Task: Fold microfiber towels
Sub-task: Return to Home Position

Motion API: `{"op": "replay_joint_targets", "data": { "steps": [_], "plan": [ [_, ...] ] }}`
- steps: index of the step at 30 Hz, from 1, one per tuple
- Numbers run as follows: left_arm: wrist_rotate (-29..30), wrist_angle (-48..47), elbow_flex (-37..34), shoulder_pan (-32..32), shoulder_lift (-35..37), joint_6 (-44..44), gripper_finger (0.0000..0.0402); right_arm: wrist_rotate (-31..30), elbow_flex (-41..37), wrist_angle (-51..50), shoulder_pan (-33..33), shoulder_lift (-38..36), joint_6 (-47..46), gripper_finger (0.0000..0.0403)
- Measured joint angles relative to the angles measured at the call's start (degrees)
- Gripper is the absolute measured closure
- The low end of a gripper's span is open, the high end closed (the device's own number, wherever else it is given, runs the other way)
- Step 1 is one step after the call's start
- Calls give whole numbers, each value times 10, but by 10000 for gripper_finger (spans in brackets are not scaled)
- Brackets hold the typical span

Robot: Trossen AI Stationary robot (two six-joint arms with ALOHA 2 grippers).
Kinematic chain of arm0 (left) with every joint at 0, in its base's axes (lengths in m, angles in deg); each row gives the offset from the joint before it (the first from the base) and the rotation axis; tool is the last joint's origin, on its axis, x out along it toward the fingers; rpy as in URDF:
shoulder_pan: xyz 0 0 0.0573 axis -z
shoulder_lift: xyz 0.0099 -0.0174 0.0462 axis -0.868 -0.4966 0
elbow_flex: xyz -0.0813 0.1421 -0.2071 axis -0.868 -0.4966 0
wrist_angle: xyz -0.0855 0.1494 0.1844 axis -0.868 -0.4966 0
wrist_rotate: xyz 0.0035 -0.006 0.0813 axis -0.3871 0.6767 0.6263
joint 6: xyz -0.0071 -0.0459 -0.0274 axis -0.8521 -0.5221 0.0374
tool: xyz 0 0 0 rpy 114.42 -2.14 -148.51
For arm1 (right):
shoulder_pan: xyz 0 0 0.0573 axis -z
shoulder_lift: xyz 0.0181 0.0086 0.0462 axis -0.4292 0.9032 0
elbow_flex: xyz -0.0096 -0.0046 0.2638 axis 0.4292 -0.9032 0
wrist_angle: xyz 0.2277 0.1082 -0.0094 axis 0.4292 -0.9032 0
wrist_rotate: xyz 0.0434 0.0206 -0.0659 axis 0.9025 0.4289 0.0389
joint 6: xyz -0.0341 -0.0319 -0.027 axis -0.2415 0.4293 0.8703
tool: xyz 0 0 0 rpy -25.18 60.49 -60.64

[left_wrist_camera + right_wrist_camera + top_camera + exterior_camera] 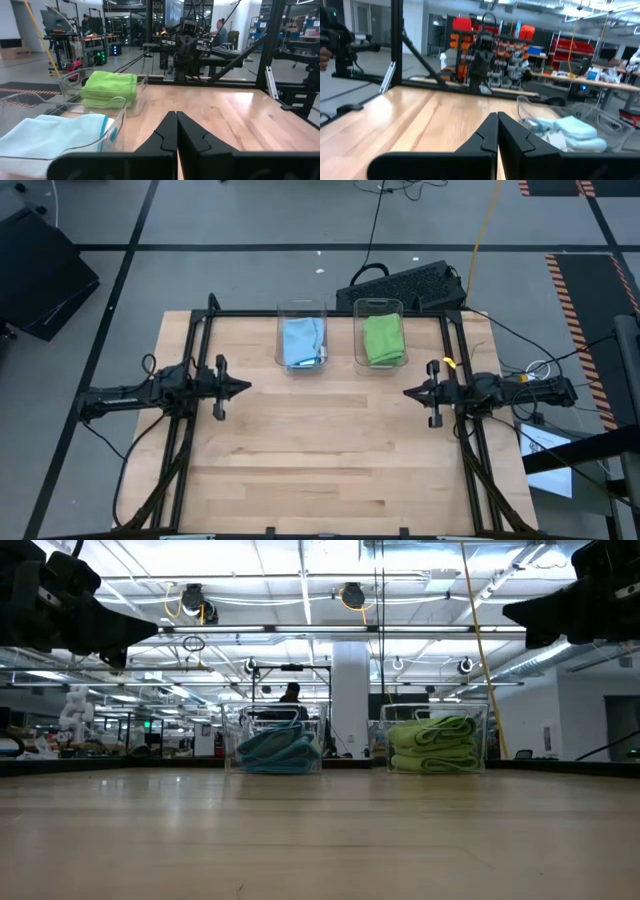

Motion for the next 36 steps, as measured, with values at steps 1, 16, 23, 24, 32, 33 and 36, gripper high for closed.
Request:
{"op": "replay_joint_targets", "data": {
  "steps": [1,16,23,24,32,33,36],
  "plan": [
    [0,0,0,0,0,4,401,-1,0,-9,0,0,0,403],
    [-14,1,0,0,0,-4,401,1,0,-26,0,1,60,403],
    [-9,1,0,0,0,-20,401,1,0,-26,0,1,60,403],
    [-9,1,0,0,0,-21,401,1,0,-26,0,1,59,403],
    [-9,1,0,0,0,-22,385,1,0,-26,0,1,59,403],
    [-9,2,0,0,0,-22,384,1,0,-26,0,1,59,403],
    [-9,2,0,0,0,-22,383,1,0,-26,0,1,59,403]
  ]
}}
